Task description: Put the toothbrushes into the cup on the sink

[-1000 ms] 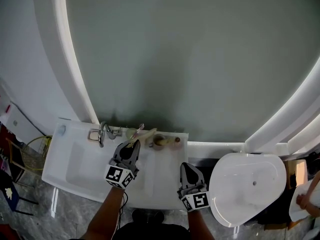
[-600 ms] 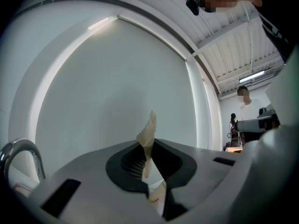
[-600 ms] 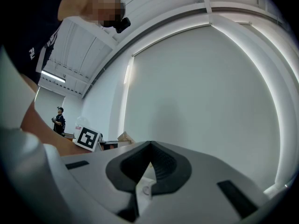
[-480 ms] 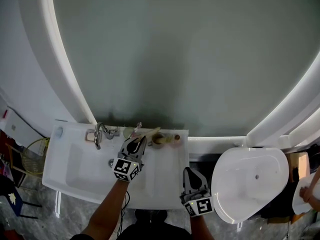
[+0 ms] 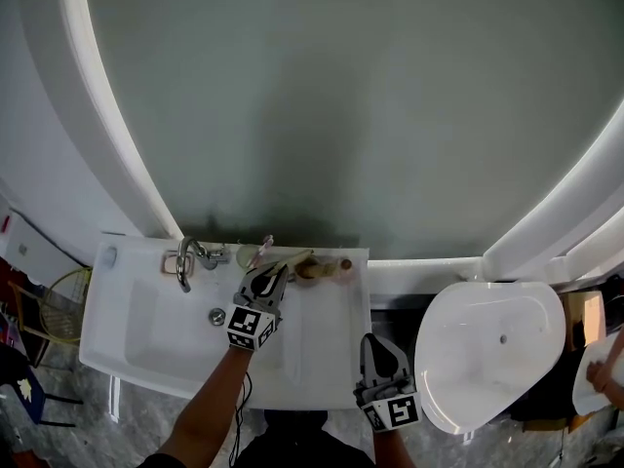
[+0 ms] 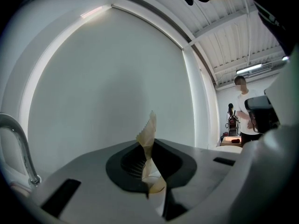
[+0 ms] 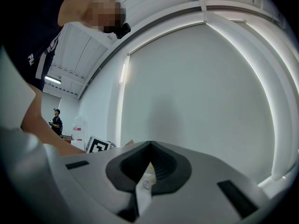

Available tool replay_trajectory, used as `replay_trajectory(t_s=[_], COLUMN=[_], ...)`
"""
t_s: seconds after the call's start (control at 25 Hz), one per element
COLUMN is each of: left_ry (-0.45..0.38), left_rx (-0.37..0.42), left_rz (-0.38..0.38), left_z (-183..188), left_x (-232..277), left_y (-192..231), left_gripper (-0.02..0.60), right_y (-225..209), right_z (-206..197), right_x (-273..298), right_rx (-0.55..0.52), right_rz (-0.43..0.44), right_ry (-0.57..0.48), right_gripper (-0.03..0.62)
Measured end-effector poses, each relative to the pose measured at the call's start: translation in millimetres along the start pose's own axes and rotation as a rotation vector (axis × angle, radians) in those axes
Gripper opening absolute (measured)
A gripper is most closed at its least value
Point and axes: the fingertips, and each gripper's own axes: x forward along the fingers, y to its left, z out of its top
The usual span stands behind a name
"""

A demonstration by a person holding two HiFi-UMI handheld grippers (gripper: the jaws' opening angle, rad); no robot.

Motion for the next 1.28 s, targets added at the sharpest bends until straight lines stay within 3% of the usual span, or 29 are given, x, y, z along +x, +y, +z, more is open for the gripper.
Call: replay_trajectory(t_s=[0.68,1.28], left_ry=[0.062,0.043], left_rx=[0.066,0.075], left_rz=[-0.01,-0.029], left_z=[-54,-63], left_x=[15,28], left_y=[-6,-9], left_gripper=[0.049,0.049], right_y=[12,-20], right_z=[-40,-63], right_x=[-3,29], right_rx=[0.014,-0.035], right_rz=[0.032,0.033], right_ry=[-0.018,0.011], right_gripper=[0.027,0.028])
